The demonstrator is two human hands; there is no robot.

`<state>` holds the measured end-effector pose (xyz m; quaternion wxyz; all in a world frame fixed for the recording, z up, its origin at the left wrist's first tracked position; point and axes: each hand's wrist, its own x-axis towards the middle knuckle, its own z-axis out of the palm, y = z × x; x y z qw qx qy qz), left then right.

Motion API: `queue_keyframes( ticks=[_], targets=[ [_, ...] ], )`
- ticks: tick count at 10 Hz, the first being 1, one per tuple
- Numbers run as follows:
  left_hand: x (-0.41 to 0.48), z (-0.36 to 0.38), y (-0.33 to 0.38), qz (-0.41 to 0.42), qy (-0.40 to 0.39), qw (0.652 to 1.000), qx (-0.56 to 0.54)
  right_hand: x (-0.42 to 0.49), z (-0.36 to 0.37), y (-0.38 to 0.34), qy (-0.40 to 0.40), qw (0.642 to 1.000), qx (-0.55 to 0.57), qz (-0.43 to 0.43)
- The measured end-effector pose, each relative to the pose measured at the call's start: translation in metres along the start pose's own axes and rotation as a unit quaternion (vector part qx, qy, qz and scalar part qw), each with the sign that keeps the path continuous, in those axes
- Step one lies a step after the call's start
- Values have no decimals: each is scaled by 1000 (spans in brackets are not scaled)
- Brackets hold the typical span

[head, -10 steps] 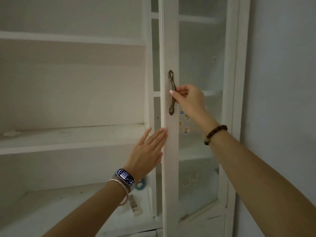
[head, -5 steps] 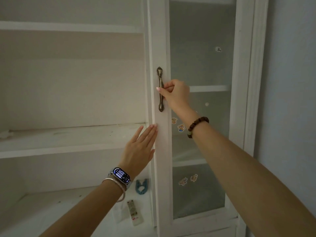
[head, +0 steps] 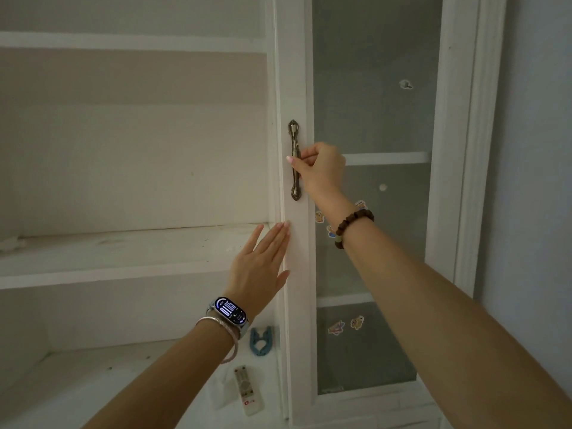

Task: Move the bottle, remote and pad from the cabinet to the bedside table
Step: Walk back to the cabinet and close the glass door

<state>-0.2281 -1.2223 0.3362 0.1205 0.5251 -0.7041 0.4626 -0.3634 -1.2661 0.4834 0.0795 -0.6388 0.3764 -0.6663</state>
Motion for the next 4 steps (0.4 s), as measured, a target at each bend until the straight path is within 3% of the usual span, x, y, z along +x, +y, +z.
queue_keyframes(
  ticks=[4],
  targets=[
    [2, -29, 0, 10, -74, 997, -27, -5, -9, -12, -37, 999, -35, 12]
  ],
)
